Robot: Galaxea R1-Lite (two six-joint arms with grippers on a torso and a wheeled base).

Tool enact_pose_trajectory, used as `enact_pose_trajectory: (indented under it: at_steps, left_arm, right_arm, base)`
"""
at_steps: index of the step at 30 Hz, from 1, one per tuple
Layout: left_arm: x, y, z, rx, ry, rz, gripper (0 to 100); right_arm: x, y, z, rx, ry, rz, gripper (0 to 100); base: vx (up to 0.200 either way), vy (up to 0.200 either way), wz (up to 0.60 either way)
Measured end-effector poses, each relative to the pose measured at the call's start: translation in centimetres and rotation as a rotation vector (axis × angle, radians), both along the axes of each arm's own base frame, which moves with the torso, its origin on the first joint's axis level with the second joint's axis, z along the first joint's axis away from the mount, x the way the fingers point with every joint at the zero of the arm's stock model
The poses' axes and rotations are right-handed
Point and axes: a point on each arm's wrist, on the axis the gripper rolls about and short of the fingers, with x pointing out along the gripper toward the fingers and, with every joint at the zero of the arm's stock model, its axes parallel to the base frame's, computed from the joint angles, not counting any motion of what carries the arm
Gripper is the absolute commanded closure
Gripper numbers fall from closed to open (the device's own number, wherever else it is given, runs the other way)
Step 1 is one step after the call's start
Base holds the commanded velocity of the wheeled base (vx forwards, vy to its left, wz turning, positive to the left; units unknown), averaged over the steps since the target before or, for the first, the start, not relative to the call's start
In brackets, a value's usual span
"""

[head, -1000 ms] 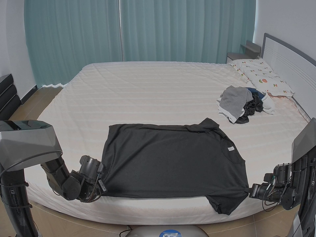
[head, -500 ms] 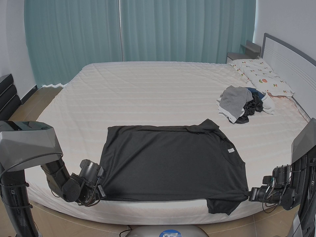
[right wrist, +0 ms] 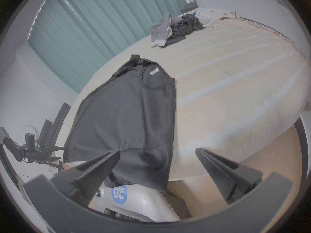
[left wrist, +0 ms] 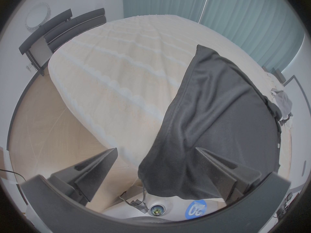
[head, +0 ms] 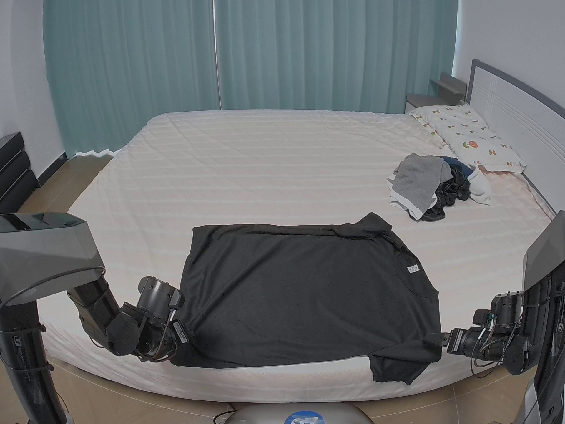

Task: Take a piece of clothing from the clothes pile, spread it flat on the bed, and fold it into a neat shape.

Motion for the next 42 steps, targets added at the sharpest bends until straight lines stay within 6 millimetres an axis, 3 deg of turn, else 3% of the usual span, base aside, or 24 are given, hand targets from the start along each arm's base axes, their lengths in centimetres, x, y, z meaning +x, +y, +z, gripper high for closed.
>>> enact_pose_trajectory:
  at_steps: [9, 14, 24, 30, 42]
  left_arm:
    - [0.5, 0.8, 3.9, -0.134, -0.108, -0.005, 0]
    - [0.9, 1.2, 4.9, -0.207, -0.136, 0.01, 0]
    - [1.6, 1.9, 5.9, -0.256, -0.173, 0.039, 0]
    - [2.2, 2.7, 6.3, -0.349, -0.17, 0.062, 0]
    - [2.7, 3.3, 6.5, -0.36, -0.186, 0.082, 0]
  right_arm:
    - [1.3, -0.7, 2.7, 0.11, -0.124, -0.099, 0]
    - [2.1, -0.8, 3.4, 0.143, -0.169, -0.127, 0]
    - [2.3, -0.8, 3.6, 0.145, -0.183, -0.124, 0]
    - [2.2, -0.7, 3.5, 0.147, -0.178, -0.12, 0]
    - [2.3, -0.7, 3.1, 0.148, -0.162, -0.119, 0]
  base:
    - [0.0, 0.0, 0.0]
    - [0.0, 0.0, 0.0]
    - [0.0, 0.0, 0.0]
    - [0.2, 0.0, 0.0]
    - [0.15, 0.0, 0.0]
